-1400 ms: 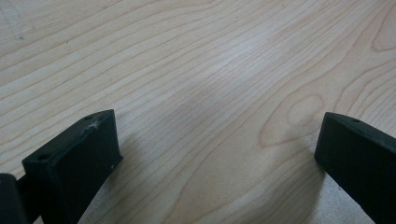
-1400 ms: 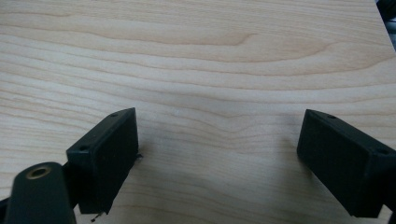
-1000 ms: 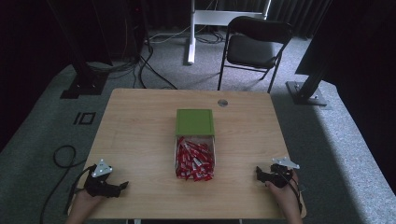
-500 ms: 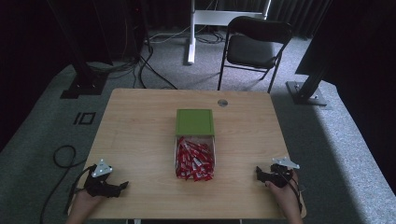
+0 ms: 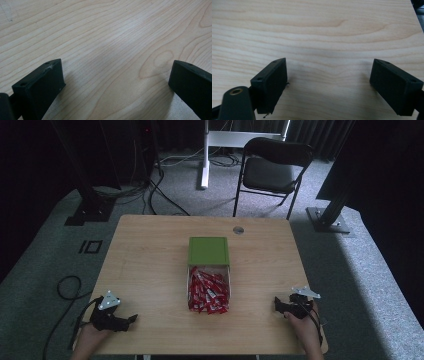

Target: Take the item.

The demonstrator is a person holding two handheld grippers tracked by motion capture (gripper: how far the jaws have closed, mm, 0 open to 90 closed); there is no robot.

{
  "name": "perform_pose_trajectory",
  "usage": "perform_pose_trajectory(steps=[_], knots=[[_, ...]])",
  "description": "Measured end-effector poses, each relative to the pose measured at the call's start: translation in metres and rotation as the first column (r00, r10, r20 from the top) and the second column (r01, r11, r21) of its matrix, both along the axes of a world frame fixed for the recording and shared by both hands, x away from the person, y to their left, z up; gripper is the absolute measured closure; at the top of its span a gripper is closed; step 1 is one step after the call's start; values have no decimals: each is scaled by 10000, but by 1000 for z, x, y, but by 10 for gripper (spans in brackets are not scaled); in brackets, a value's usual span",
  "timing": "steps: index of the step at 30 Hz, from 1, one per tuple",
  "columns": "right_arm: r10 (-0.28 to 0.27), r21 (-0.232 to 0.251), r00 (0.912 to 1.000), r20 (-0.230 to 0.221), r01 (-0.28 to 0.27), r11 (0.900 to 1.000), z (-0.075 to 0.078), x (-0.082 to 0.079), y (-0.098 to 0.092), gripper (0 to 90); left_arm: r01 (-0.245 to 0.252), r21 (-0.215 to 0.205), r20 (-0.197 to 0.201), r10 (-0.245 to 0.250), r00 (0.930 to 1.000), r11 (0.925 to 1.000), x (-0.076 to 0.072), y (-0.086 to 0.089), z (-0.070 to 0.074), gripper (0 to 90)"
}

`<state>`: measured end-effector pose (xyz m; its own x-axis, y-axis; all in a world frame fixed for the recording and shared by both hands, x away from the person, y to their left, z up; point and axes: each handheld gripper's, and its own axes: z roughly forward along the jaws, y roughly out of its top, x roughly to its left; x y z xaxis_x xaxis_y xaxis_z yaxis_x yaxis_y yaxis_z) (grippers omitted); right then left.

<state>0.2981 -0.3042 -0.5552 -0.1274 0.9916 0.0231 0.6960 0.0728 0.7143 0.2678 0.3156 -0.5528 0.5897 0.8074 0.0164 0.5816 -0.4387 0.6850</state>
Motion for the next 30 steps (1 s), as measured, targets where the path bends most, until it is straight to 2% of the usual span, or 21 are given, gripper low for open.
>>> perform_pose_trajectory(steps=[6, 7, 15, 17, 19, 20, 23, 24, 26, 30], knots=[[77, 74, 9998, 169, -78, 9999, 8, 1, 3, 142, 0, 1, 0, 0, 10000, 10000, 0, 0, 0, 8], [194, 47, 9994, 277, -196, 9998, 14, 2, 5, 143, -2, 0, 1, 2, 10000, 10000, 0, 0, 0, 8], [433, 262, 9983, 387, -443, 9987, 23, 3, 9, 152, -2, -3, 2, 2, 10000, 10000, 0, 0, 0, 8], [495, -36, 9977, 469, -494, 9988, 26, 3, 12, 153, -1, -1, 0, 1, 10000, 10000, 0, 0, 0, 8], [541, -48, 9973, 498, -539, 9985, 27, 3, 14, 153, -1, -1, 1, 1, 10000, 10000, 0, 0, 0, 8], [615, 205, 9967, 526, -627, 9978, 30, 4, 16, 154, -2, -1, 1, 2, 10000, 10000, 0, 0, 0, 8], [662, 266, 9961, 591, -679, 9973, 33, 5, 18, 153, -3, -3, 1, 3, 10000, 10000, 0, 0, 0, 8], [761, 629, 9944, 728, -807, 9947, 37, 5, 20, 154, 1, -10, 4, -1, 10000, 10000, 0, 0, 0, 8], [891, 274, 9927, 819, -916, 9954, 40, 6, 23, 153, -2, -4, 1, 2, 10000, 10000, 0, 0, 0, 8], [988, 358, 9910, 898, -1023, 9941, 46, 6, 28, 154, -6, -4, -2, 6, 10000, 10000, 0, 0, 0, 8]])
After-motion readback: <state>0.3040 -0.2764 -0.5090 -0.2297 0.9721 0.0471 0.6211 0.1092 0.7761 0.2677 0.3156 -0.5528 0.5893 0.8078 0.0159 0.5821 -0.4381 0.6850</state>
